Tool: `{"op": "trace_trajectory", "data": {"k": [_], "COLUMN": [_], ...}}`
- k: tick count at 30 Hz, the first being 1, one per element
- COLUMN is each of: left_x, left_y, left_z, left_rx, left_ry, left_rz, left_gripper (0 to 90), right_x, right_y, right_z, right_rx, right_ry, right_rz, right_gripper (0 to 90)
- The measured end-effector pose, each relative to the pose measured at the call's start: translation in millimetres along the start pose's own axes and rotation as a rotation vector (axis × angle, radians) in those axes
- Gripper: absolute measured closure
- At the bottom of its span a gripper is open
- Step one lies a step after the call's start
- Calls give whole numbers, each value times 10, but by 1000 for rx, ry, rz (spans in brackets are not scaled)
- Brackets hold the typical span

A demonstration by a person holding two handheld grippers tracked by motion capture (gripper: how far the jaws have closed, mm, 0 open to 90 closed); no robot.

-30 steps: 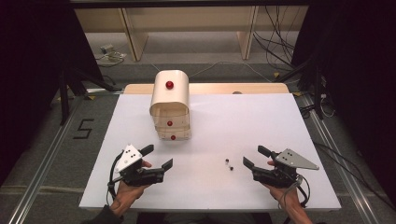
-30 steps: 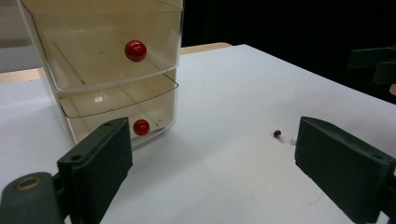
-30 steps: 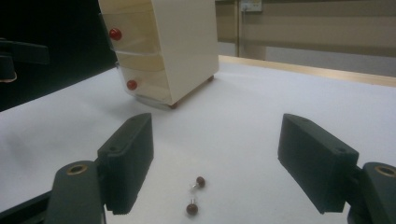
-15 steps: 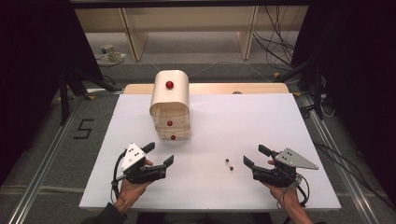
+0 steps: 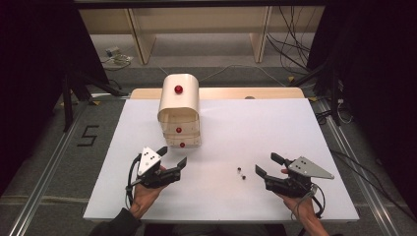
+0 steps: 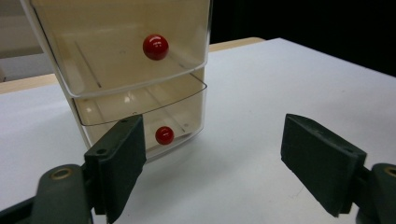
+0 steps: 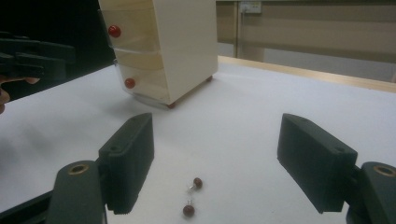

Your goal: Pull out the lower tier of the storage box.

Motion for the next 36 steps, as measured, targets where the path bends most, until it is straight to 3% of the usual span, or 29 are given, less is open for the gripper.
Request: {"op": "trace_trajectory", "data": {"k": [1, 6, 9, 14, 24, 33, 36], "left_x": [0, -23, -33, -52, -89, -202, -219], "left_y": [0, 98, 153, 222, 413, 599, 628], "left_z": [0, 61, 82, 98, 85, -14, -2], "left_rx": [0, 82, 99, 136, 212, 229, 250], "left_ry": [0, 11, -1, 14, -14, 20, 5], "left_rz": [0, -14, -15, -15, -40, -3, -1], "left_gripper": [220, 246, 253, 274, 310, 371, 394], "right_x": [0, -6, -7, -12, -12, -7, -11], "right_y": [0, 11, 9, 18, 25, 13, 14], "right_z": [0, -3, -8, -11, -7, -12, -13], "right_rx": [0, 3, 1, 3, 3, 3, 5], "right_ry": [0, 1, 6, 6, 3, 5, 2], "right_rz": [0, 2, 2, 7, 8, 2, 1], "right_gripper": [281, 283, 282, 285, 288, 291, 292]}}
Point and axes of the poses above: each handheld gripper's, and its own axes: y roughly forward along the jaws, x roughly out of its top, z roughly to its left, the point moved 3 cm from there along y, roughly forward along the jaws, and after that the axes turned 15 degrees about -y, right-handed, at the moved point
